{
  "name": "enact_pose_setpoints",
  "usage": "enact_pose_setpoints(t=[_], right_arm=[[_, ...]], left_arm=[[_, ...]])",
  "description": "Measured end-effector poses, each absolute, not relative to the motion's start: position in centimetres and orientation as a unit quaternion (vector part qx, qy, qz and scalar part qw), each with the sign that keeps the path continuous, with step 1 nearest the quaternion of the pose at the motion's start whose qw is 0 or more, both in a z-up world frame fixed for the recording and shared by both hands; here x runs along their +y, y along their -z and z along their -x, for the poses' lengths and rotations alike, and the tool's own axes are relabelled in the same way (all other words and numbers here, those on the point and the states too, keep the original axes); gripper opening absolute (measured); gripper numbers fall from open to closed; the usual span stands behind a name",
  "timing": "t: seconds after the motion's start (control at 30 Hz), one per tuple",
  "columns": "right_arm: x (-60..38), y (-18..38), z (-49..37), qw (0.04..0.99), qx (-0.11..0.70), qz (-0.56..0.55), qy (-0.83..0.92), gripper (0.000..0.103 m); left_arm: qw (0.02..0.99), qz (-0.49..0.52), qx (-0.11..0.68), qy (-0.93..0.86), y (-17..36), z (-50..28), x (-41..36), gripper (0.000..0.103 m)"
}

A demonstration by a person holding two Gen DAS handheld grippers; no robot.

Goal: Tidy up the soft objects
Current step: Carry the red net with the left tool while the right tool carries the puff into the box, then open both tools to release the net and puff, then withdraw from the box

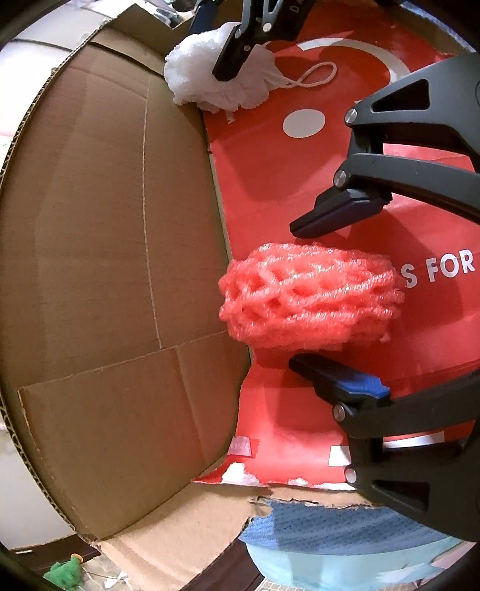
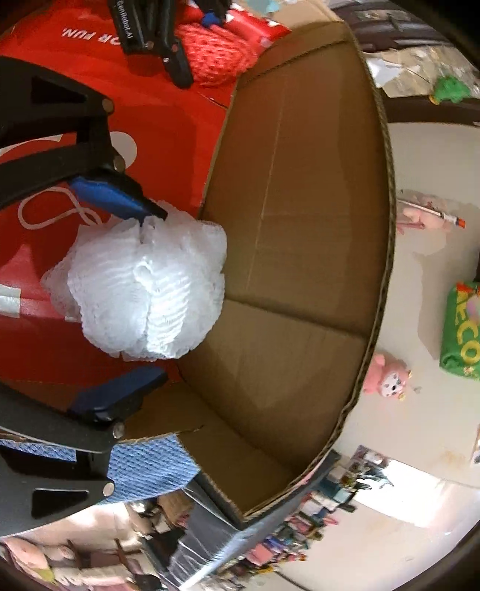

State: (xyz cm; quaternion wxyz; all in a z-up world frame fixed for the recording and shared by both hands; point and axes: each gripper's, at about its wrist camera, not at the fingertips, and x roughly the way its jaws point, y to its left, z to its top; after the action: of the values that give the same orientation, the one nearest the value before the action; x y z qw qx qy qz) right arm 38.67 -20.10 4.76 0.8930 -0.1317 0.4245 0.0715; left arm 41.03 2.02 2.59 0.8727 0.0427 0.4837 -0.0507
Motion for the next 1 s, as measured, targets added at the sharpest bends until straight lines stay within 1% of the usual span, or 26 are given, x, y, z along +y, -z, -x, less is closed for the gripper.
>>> enact_pose_setpoints(t=[0.27, 0.47, 0.57, 0.73, 0.83, 1.0], right_arm=[[-20.1, -5.3, -38.5, 0.896, 0.418, 0.131, -0.076, 0.080], [-19.9, -6.2, -37.9, 0.900, 0.411, 0.122, -0.072, 0.081], [-20.1, -7.0, -37.6, 0.904, 0.406, 0.119, -0.071, 0.084], [-20.6, -8.2, -36.9, 0.909, 0.396, 0.109, -0.071, 0.084], [-20.8, -8.9, -36.1, 0.912, 0.389, 0.105, -0.073, 0.085], [-21.1, -10.3, -34.1, 0.921, 0.370, 0.097, -0.079, 0.090]], left_arm=[[0.878, -0.031, 0.475, 0.056, -3.7, -40.6, 1.9, 0.070], [0.888, -0.024, 0.455, 0.062, -5.0, -39.5, 2.1, 0.078], [0.895, -0.021, 0.440, 0.062, -5.5, -38.3, 2.2, 0.078], [0.904, -0.010, 0.421, 0.071, -5.7, -36.4, 3.4, 0.079], [0.911, -0.012, 0.406, 0.074, -6.7, -35.1, 3.7, 0.081], [0.922, -0.007, 0.377, 0.083, -8.5, -33.0, 3.3, 0.083]])
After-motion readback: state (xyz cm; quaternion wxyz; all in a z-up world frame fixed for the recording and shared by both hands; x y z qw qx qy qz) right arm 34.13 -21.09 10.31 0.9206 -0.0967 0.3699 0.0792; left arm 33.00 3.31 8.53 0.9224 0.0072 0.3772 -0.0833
